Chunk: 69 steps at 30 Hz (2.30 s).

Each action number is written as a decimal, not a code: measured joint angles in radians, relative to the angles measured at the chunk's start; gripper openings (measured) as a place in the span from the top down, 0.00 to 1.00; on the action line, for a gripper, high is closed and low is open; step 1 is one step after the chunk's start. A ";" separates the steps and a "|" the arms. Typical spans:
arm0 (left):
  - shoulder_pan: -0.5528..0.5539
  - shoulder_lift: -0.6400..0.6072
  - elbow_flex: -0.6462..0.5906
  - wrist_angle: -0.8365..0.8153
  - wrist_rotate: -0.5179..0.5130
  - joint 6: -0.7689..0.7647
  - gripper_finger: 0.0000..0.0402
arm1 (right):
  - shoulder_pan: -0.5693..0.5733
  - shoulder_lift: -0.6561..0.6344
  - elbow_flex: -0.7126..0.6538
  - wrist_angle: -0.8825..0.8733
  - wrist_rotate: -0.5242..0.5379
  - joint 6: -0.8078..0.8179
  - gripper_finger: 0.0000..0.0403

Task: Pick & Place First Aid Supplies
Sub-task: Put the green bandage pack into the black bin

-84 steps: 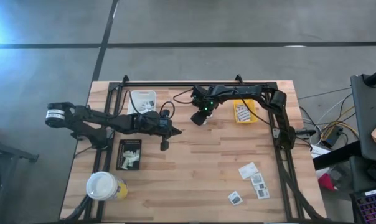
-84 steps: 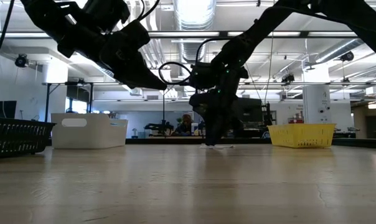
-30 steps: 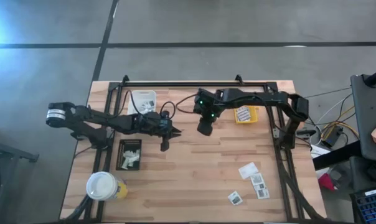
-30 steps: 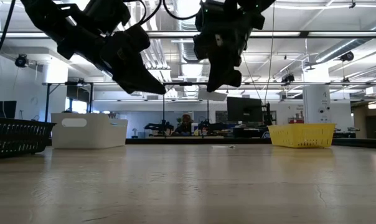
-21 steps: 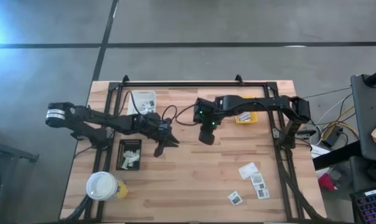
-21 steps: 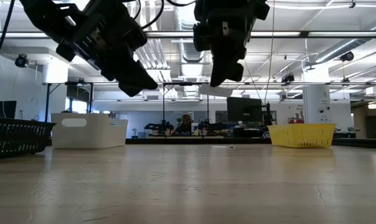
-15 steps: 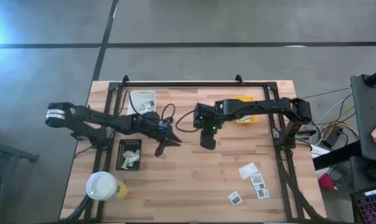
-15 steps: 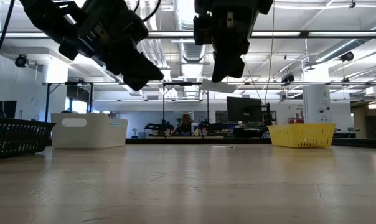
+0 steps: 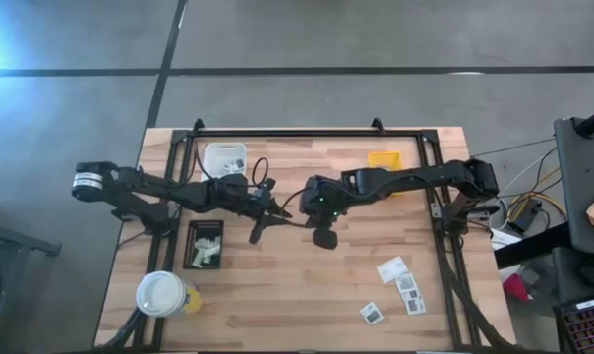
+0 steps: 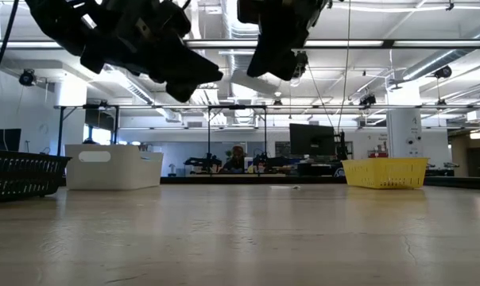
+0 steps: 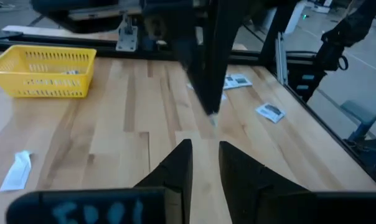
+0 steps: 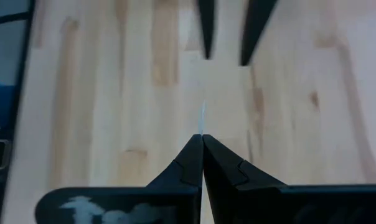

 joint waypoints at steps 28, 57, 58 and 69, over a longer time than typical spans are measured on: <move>-0.008 0.000 -0.001 0.009 -0.072 -0.006 0.82 | 0.001 0.001 0.000 0.079 0.078 0.002 0.98; -0.006 0.001 0.002 0.023 -0.072 -0.007 1.00 | -0.004 0.001 0.000 0.138 0.086 -0.028 0.98; -0.006 0.001 0.002 0.023 -0.072 -0.007 1.00 | -0.004 0.001 0.000 0.138 0.086 -0.035 0.98; -0.004 -0.009 0.002 -0.056 -0.078 -0.030 1.00 | -0.004 -0.010 0.000 0.004 0.215 -0.052 0.82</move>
